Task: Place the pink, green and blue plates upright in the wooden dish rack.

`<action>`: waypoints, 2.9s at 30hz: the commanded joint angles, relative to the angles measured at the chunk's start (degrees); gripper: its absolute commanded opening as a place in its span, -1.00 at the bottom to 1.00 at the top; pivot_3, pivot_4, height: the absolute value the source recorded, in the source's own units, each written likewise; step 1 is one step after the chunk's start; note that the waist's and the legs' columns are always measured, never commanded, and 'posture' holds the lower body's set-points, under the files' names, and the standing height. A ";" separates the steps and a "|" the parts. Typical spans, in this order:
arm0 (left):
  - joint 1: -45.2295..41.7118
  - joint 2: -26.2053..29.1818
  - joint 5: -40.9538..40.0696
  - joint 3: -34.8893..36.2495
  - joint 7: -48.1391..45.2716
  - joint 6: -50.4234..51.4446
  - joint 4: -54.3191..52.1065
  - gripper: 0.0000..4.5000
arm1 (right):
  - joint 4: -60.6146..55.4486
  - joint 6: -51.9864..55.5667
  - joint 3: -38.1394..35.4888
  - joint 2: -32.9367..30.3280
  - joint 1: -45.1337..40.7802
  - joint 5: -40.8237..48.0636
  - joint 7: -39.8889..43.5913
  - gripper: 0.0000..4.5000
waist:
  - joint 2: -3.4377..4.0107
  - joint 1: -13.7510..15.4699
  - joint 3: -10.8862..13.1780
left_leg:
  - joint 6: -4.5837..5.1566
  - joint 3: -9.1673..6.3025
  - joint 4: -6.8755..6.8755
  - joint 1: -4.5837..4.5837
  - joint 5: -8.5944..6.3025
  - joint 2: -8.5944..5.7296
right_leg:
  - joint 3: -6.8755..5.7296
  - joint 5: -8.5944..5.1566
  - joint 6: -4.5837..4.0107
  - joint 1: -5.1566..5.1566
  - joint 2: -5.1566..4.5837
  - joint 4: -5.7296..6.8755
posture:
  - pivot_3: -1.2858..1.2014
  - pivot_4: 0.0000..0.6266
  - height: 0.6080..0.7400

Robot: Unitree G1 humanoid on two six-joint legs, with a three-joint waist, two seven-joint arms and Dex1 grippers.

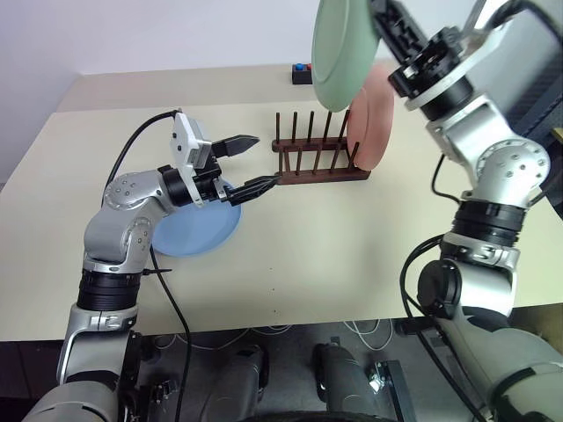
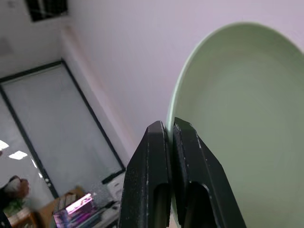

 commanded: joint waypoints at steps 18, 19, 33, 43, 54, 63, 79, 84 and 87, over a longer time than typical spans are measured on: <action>-1.33 0.75 -1.30 1.26 0.71 -1.23 -2.03 1.00 | -1.87 -5.09 4.20 -0.31 4.73 -6.90 1.86 -0.97 | 0.00 -0.15 0.00 | -0.01 0.00 -0.02 0.01 0.00 0.01 | -0.01 0.00 0.00 -0.01 0.03 0.01 | 0.03 -0.52 1.00; -1.28 0.82 -1.23 1.20 0.69 -1.20 -2.01 1.00 | -1.73 -4.97 4.44 -0.29 5.11 -7.26 2.07 -0.97 | 0.00 -0.14 0.00 | -0.01 0.00 -0.02 0.01 0.00 0.01 | -0.01 0.00 0.00 -0.01 0.03 0.01 | 0.03 -0.52 1.00; -0.15 0.95 -0.66 0.13 1.09 -0.89 -3.25 1.00 | 6.41 -6.86 6.37 -1.43 5.30 -14.30 5.67 -0.97 | 0.00 -0.14 0.00 | -0.01 0.00 -0.03 0.01 0.00 0.01 | -0.01 0.00 0.00 -0.01 0.03 0.00 | 0.03 -0.52 1.00; 0.25 0.86 -0.84 0.11 1.50 -0.50 -4.09 1.00 | 12.20 -6.49 6.08 -1.86 2.00 -16.55 7.95 -0.97 | 0.00 -0.14 0.00 | -0.02 0.00 -0.06 0.01 0.01 0.01 | -0.01 0.00 0.00 -0.02 0.03 -0.01 | 0.03 -0.52 1.00; 0.93 0.68 -0.95 0.20 2.07 -0.42 -4.99 1.00 | 11.41 -7.98 6.87 -2.29 0.78 -19.40 9.58 0.99 | 0.00 -0.16 0.00 | -0.02 0.00 -0.10 0.01 0.01 0.01 | -0.01 0.00 0.00 -0.03 0.03 -0.02 | 0.03 -0.52 1.00; 0.67 0.54 -1.01 0.07 1.82 -0.46 -4.52 1.00 | 7.71 -7.45 7.00 -3.45 0.44 -19.97 9.72 0.99 | 0.00 -0.13 0.00 | -0.04 0.00 -0.13 0.01 0.02 0.01 | -0.01 0.00 0.00 -0.04 0.03 -0.03 | 0.03 -0.52 1.00; 0.37 1.73 -0.14 0.92 1.39 -1.03 -2.53 1.00 | -7.50 -8.61 6.44 -5.36 3.98 -17.00 12.20 0.99 | 0.00 -0.07 0.00 | -0.06 -0.01 -0.21 0.01 0.03 0.01 | -0.01 0.00 0.00 -0.06 0.02 -0.06 | 0.03 -0.52 1.00; -0.88 6.52 0.48 3.93 1.00 -0.77 3.30 1.00 | -20.06 -6.54 9.92 -11.39 10.75 -14.34 21.06 0.99 | -0.01 0.02 0.00 | -0.06 -0.03 -0.28 0.02 0.04 0.01 | -0.03 -0.01 0.01 -0.08 0.02 -0.09 | 0.03 -0.52 1.00; -2.26 9.81 4.53 3.82 4.47 0.01 8.10 1.00 | -24.50 -9.22 13.14 -16.07 15.31 -17.08 27.12 0.99 | -0.01 0.00 0.00 | -0.06 -0.02 -0.27 0.08 0.04 0.01 | -0.03 -0.01 0.01 -0.02 0.02 -0.08 | 0.03 -0.52 1.00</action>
